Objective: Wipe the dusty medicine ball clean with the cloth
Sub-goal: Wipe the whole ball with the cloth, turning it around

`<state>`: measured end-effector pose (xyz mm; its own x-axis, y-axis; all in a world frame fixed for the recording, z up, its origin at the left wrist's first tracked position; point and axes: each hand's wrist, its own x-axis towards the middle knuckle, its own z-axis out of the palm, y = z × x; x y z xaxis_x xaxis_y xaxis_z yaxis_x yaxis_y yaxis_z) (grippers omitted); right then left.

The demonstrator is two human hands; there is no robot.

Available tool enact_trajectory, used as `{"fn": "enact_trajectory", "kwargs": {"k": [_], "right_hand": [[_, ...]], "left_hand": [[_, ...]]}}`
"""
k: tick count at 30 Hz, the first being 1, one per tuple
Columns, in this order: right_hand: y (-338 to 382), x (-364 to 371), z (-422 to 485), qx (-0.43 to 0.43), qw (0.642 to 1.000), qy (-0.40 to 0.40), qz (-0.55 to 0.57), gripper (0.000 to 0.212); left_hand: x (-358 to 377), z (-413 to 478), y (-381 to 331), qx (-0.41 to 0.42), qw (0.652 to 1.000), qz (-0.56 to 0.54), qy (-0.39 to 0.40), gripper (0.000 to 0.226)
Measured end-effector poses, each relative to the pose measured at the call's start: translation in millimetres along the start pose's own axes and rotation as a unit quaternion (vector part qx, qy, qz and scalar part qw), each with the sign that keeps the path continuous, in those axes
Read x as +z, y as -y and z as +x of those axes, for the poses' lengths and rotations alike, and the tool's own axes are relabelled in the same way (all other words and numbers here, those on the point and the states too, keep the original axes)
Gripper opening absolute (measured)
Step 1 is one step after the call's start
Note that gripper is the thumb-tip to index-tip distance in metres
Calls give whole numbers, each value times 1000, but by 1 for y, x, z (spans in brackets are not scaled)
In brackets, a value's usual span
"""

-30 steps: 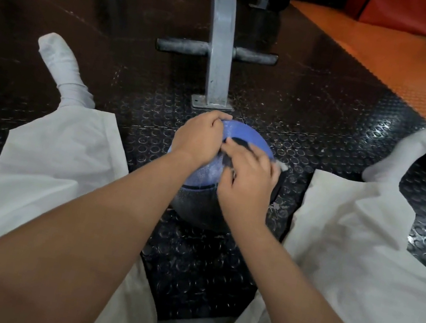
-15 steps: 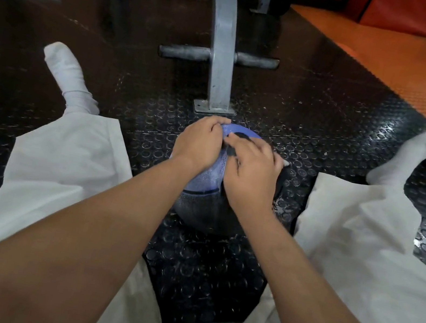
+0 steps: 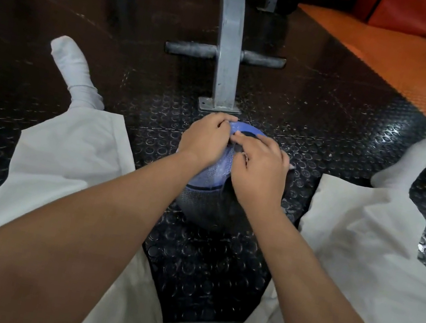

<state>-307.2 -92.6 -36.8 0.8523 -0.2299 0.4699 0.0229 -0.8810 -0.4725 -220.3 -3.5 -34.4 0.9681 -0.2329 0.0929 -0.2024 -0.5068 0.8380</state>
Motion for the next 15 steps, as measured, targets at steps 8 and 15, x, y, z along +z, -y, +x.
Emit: {"fn": "enact_trajectory", "kwargs": {"k": [8,15], "right_hand": [[-13,14,-62,-130,991,-34,-4,44],[7,3,-6,-44,999,16,-16,42]], "left_hand": [[-6,5,0,-38,999,-17,-6,30],[-10,1,11,-48,997,-51,-31,21]]}}
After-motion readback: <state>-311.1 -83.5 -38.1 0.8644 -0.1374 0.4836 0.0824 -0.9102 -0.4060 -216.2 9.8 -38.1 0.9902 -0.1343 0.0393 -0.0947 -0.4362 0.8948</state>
